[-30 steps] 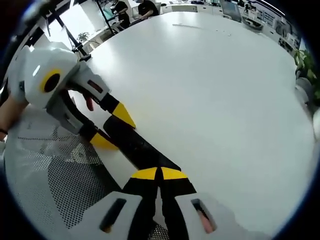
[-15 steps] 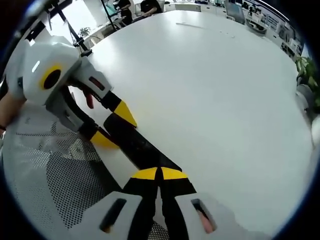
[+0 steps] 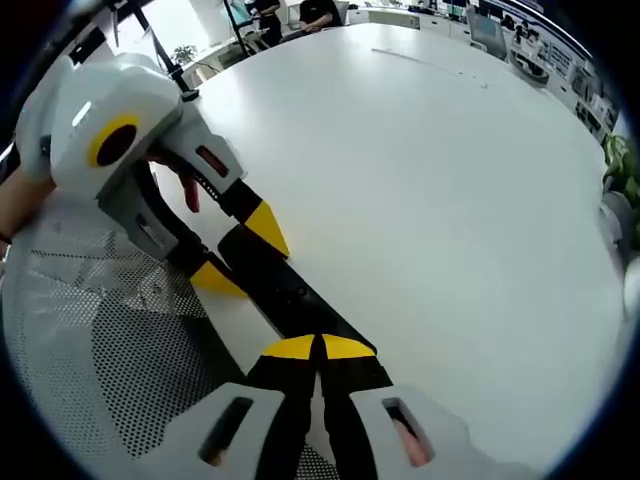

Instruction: Press the specified remote control buttons in sequence, fully releasing each button before pressing the next.

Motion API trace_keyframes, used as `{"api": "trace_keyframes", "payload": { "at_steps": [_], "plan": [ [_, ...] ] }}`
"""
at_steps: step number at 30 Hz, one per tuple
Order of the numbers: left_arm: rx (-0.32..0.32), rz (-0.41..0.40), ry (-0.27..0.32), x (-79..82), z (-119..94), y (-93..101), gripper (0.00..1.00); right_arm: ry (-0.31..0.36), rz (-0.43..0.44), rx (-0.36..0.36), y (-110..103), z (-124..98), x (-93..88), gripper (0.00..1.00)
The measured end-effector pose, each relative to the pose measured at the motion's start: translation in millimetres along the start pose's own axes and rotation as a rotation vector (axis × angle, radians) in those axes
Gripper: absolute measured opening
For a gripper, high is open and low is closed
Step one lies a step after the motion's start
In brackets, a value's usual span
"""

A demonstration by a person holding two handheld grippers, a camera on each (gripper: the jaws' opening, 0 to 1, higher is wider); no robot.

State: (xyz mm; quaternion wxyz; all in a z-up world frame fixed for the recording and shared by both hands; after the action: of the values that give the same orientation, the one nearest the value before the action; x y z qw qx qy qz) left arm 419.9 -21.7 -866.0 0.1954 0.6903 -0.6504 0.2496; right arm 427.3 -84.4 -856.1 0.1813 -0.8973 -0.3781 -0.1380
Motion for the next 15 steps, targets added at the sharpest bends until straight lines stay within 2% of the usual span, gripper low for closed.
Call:
{"api": "trace_keyframes", "payload": {
  "at_steps": [9,13,15],
  "plan": [
    [-0.002,-0.003,-0.002,0.6,0.5,-0.2,0.25,-0.008,-0.112,-0.067,-2.5,2.1,0.6,0.00],
    [0.002,-0.006,0.000,1.5,1.3,-0.3,0.25,-0.056,-0.261,-0.090,-2.7,3.0,1.7,0.00],
    [0.003,-0.008,0.000,2.0,1.7,-0.3,0.25,-0.065,-0.257,-0.089,-4.0,3.5,1.5,0.00]
  ]
}}
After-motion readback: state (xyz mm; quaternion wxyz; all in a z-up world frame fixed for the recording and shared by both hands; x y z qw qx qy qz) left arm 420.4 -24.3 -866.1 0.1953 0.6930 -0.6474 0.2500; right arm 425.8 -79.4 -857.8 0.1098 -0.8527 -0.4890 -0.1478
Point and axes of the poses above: the point that each gripper's makers call its tool centre point, and the gripper's own axes: z roughly forward along the fingers, y roughly to its right, x roughly out of its top, the point moved 1 cm from there along -z, roughly backward along the fingers, and after that the axes turned 6 degrees about z, right-handed, at the moved point
